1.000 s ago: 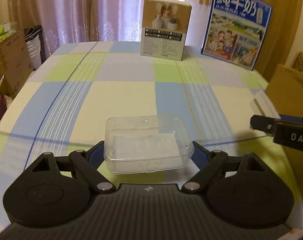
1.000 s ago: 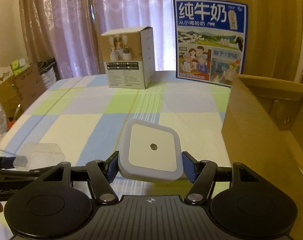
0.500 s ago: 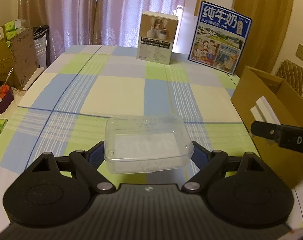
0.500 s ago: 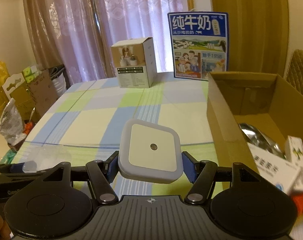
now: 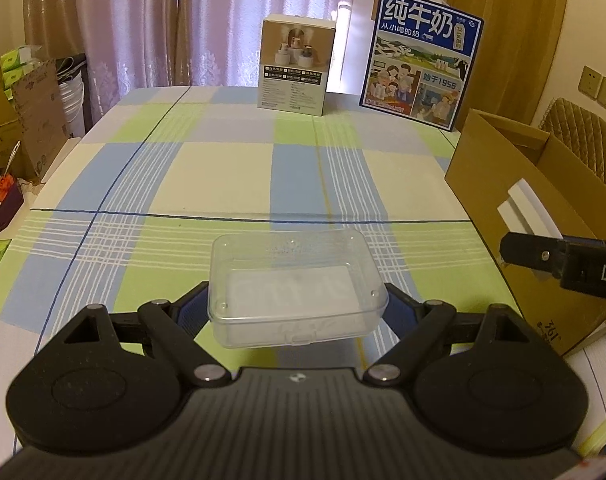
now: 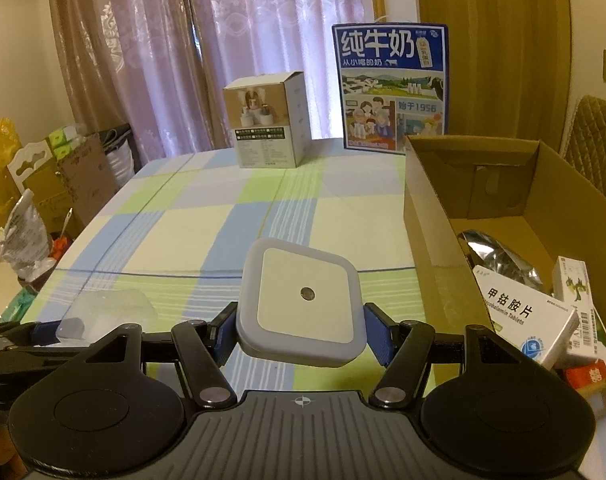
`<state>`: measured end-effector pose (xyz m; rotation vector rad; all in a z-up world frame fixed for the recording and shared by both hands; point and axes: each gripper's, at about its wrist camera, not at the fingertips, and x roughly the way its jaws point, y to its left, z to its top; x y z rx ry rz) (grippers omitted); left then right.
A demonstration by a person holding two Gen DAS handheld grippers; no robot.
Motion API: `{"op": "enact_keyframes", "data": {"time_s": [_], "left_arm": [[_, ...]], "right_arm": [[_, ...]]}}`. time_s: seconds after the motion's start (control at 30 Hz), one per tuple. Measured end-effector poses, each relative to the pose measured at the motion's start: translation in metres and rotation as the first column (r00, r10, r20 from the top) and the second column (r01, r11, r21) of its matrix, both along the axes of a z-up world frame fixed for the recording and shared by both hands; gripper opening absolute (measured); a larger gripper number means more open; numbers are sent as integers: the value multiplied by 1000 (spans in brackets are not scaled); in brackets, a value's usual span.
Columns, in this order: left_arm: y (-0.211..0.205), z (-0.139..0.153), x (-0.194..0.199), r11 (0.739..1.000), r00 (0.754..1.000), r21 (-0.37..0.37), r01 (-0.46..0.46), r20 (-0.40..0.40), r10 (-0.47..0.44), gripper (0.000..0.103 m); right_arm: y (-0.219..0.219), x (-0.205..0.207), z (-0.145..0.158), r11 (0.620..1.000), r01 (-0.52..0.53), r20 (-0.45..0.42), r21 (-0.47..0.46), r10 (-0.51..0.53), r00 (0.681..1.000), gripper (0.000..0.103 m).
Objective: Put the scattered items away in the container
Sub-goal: 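Carry the clear plastic box and night-light over the cardboard box with both tools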
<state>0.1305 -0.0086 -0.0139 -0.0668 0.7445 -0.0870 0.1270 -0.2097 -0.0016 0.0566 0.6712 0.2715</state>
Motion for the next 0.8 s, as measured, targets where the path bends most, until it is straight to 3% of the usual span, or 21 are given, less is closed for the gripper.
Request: {"op": "enact_keyframes", "data": {"time_s": [0.3, 0.8], "left_arm": [[3, 7, -1, 1000, 999, -7, -1, 32, 2, 85], [-7, 59, -22, 1000, 992, -26, 9, 124, -6, 85]], "right_arm": [[2, -2, 6, 1000, 0, 32, 12, 0, 999, 62], [-8, -30, 48, 999, 18, 151, 37, -23, 988, 62]]}}
